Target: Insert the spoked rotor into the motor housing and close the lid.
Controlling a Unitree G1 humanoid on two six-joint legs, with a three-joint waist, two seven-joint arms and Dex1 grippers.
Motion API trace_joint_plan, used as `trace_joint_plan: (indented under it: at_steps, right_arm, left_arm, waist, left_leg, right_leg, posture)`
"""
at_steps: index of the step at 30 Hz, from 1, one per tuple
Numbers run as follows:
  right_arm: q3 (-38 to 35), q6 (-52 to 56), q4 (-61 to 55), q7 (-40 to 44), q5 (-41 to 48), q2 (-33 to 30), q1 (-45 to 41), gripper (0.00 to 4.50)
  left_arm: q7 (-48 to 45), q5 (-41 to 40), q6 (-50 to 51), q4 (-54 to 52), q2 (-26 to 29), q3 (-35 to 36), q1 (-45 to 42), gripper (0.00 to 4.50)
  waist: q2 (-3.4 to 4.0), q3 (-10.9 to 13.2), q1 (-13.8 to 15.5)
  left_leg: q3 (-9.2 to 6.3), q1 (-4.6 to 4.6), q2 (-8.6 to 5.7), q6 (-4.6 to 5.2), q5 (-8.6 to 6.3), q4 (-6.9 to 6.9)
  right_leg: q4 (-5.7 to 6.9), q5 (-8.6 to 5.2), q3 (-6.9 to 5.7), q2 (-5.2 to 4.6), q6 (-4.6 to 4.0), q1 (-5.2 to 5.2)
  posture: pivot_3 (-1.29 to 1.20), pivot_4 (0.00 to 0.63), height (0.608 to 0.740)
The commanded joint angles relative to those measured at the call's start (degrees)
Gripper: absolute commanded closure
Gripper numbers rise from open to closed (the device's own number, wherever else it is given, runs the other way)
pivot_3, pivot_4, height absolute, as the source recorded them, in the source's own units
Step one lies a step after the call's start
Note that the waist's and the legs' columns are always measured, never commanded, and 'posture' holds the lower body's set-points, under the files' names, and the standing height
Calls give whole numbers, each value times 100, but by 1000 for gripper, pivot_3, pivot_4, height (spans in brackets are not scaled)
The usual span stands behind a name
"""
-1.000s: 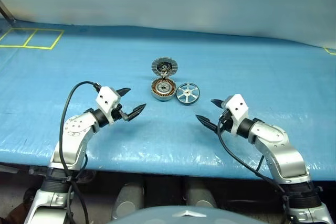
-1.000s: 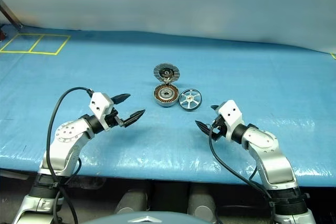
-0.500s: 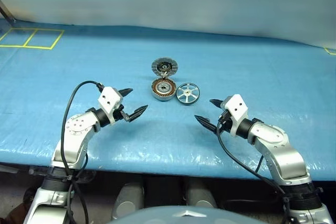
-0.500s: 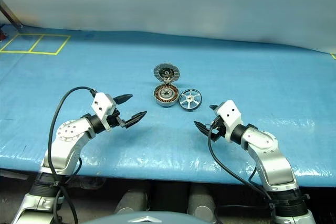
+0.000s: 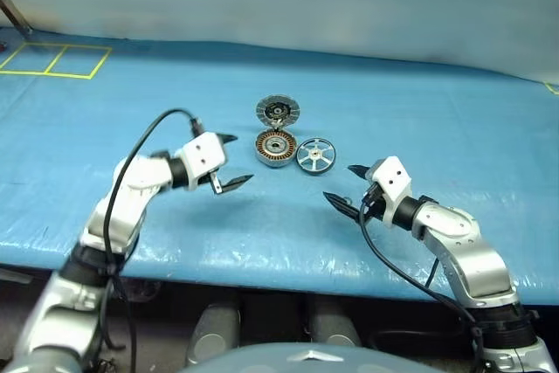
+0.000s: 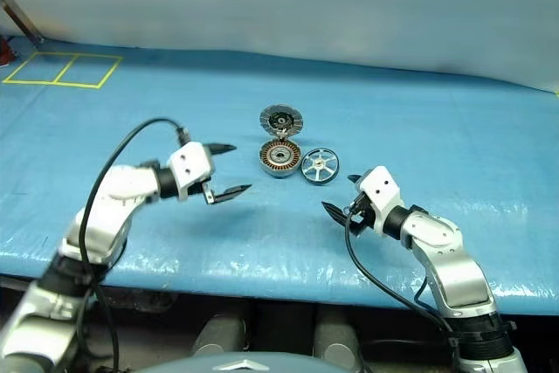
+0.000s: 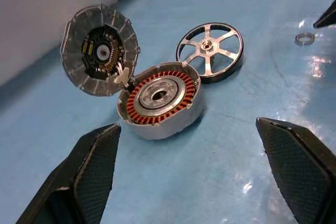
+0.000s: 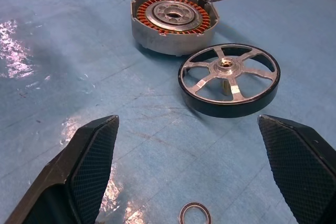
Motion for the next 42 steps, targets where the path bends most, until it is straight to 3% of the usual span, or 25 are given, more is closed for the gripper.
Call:
trace_joint_plan:
  at_steps: [1,10,18,31,42]
  right_arm:
    - [5,-70,-123,9,-18,-32,-150,34]
    - [-103,22,-336,-4,23,-133,-21,34]
    - [-182,167,-515,39,70,-373,34,34]
    - [-412,380,-937,75,116,-738,234,34]
    - [-529,370,-1201,-267,48,-599,489,34]
  left_arm:
    - [-693,647,-247,104,160,-700,-787,0]
    - [-1966,1902,-1579,1712,-15,-2093,-2428,0]
    - [-1892,2760,-2772,3790,-786,-2562,-3749,0]
    - [-1306,3383,-3291,5814,-2004,-2758,-4360,0]
    - [-1269,3574,-3512,6495,-2331,-2837,-4437,0]
  waist:
    - [6,-5,-23]
    - [5,2,-82]
    - [-1,7,-48]
    - [-5,11,-50]
    - [-6,12,-44]
  left_leg:
    - [1,0,-3,2,-1,-1]
    - [-3,-35,-1,11,-7,-9]
    - [-2,-46,-3,23,-15,49]
    - [-3,-69,-8,37,-22,85]
    - [-3,-71,-11,38,-23,90]
  right_leg:
    - [-6,2,2,-2,4,4]
    - [-6,15,3,5,27,-34]
    - [-8,13,4,4,26,-15]
    - [-1,34,6,2,62,-19]
    - [0,40,7,0,71,-20]
  posture:
    - [0,150,740]
    - [0,150,740]
    - [0,150,740]
    - [0,150,740]
    - [0,150,740]
